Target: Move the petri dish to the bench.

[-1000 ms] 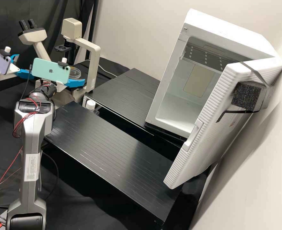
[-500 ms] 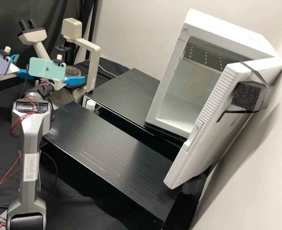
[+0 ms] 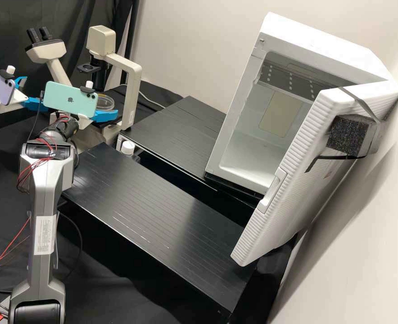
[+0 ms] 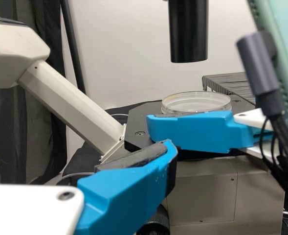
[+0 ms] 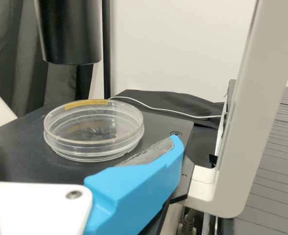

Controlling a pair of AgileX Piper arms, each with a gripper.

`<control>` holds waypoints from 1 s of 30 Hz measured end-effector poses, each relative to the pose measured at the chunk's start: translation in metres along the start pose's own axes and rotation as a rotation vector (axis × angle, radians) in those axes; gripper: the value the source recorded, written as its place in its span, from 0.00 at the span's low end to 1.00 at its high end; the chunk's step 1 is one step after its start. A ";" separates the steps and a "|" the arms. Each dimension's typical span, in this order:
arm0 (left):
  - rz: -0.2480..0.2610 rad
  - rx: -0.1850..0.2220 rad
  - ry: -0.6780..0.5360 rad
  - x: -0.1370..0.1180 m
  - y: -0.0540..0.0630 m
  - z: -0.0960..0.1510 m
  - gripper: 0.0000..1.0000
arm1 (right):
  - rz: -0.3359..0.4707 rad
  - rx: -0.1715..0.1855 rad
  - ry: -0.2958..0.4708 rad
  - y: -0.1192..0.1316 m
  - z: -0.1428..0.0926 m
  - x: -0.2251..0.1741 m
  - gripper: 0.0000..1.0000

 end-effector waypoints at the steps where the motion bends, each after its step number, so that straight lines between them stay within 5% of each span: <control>1: 0.000 0.000 0.000 0.000 0.000 0.000 1.00 | 0.002 -0.001 0.001 0.000 0.000 0.000 1.00; 12: 0.000 0.000 0.000 0.000 0.000 0.000 1.00 | 0.006 -0.053 -0.034 -0.009 0.005 0.012 1.00; 25: 0.000 0.000 0.000 0.000 0.000 0.000 1.00 | -0.006 -0.061 -0.064 -0.010 0.003 0.019 1.00; 26: 0.000 0.000 0.000 0.000 0.000 0.000 1.00 | -0.005 -0.068 -0.067 -0.009 0.003 0.019 0.00; 30: 0.000 0.000 0.000 0.000 0.000 0.000 1.00 | -0.013 -0.086 -0.074 -0.009 0.001 0.020 0.00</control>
